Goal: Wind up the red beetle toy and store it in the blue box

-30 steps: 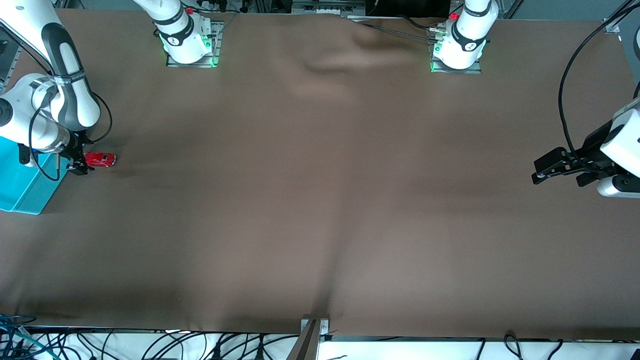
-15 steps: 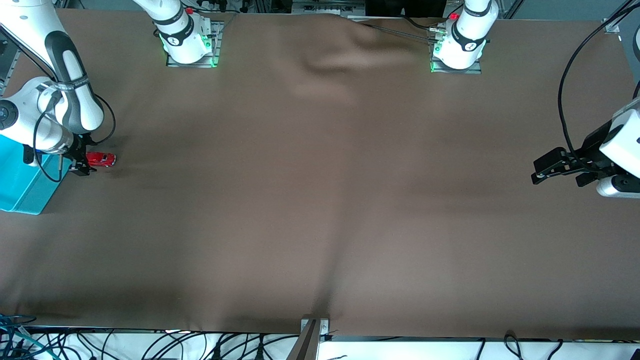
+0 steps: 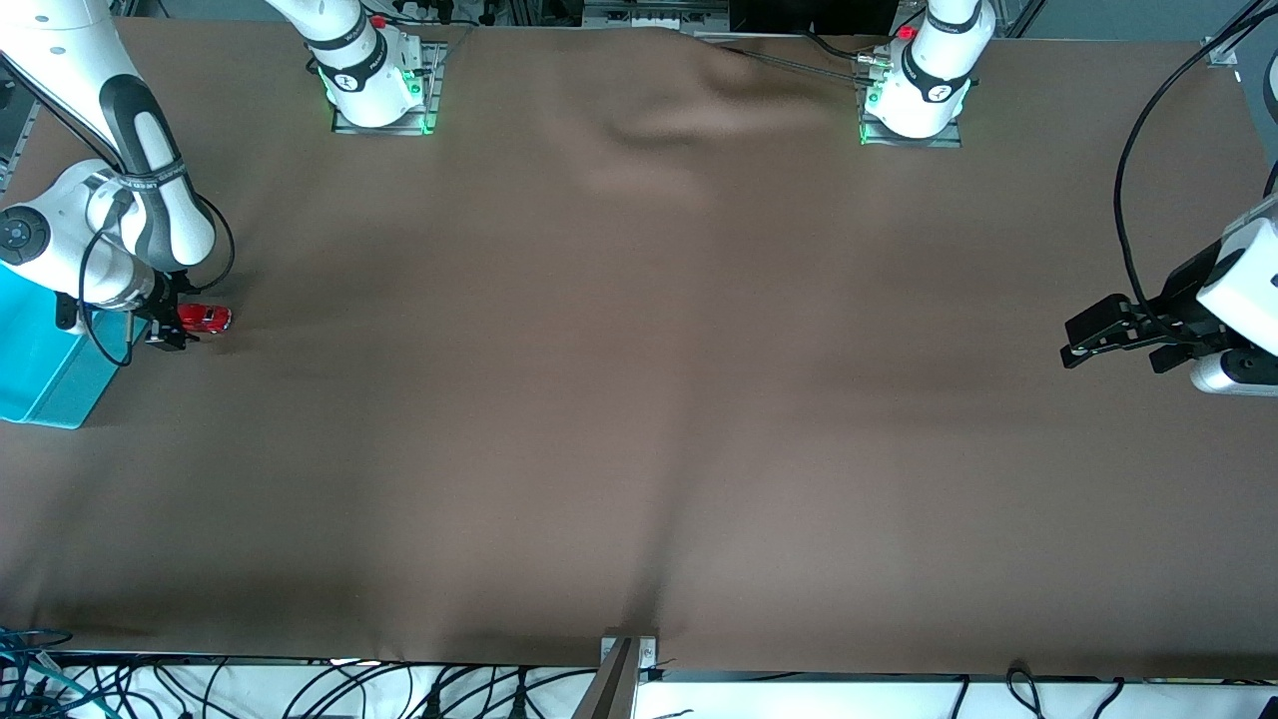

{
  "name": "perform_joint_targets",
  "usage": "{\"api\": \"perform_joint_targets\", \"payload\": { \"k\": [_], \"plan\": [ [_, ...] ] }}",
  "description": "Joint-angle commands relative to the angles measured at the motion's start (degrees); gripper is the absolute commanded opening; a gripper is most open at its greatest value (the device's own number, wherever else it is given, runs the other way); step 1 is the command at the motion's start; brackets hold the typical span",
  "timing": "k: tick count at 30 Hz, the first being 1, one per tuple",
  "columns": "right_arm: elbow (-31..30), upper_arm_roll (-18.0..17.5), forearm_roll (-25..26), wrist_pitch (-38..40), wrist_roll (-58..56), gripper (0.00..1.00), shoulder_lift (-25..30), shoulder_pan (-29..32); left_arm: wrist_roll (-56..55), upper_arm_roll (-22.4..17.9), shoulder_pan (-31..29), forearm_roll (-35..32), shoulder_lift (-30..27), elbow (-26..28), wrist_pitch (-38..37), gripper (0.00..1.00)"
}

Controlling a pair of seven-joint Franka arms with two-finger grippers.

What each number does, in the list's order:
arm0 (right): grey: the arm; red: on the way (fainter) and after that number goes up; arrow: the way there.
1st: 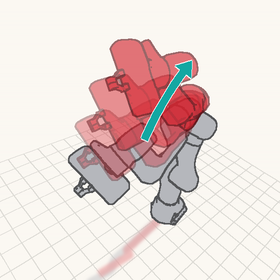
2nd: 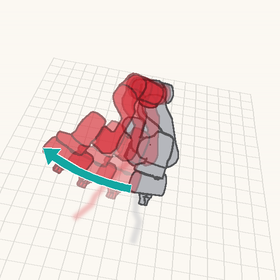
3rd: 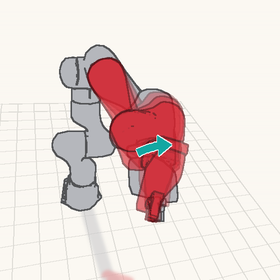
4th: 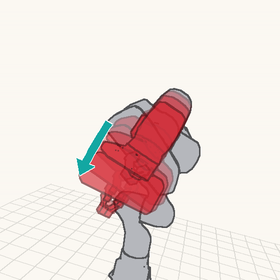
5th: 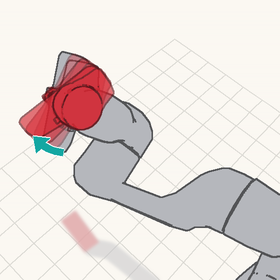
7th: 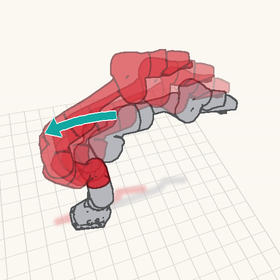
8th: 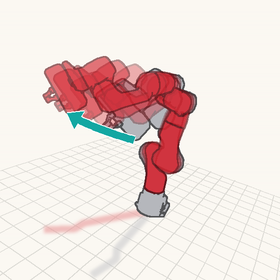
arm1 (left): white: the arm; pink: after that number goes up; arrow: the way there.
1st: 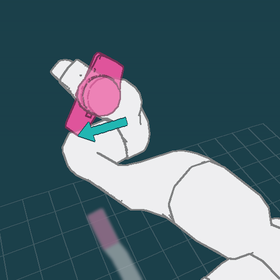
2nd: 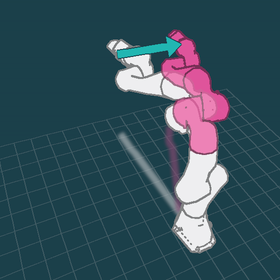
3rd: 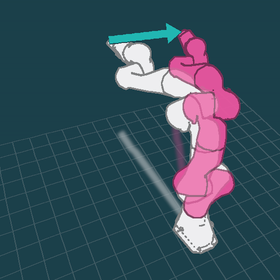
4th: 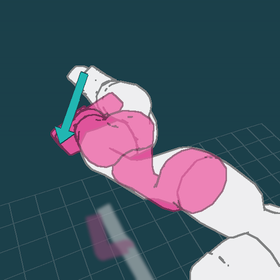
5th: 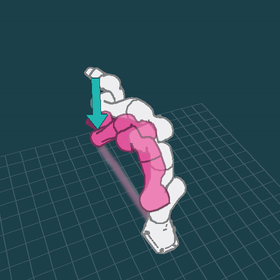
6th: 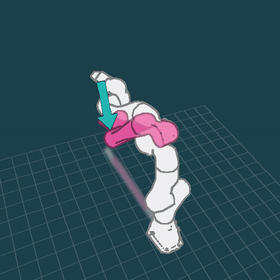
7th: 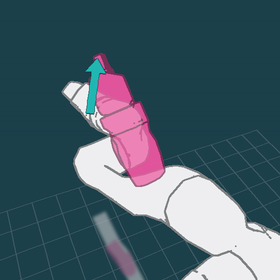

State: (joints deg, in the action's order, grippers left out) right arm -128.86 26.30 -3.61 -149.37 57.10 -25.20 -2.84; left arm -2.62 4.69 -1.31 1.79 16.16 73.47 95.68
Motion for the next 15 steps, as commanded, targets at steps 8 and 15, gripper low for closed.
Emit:
{"api": "perform_joint_targets", "payload": {
  "k": [8,15],
  "plan": [
    [-0.8,-0.3,-0.7,-1.6,0.3,0.53,-0.1,0.2,1.3,-0.1,0.3,-1.1,-0.3,0.1,-0.6,1.0],
    [-0.8,-0.6,-0.7,-1.5,2.0,0.16,-0.1,0.2,1.4,-0.1,0.3,-1.0,-0.3,0.1,-0.6,1.0]
  ]
}}
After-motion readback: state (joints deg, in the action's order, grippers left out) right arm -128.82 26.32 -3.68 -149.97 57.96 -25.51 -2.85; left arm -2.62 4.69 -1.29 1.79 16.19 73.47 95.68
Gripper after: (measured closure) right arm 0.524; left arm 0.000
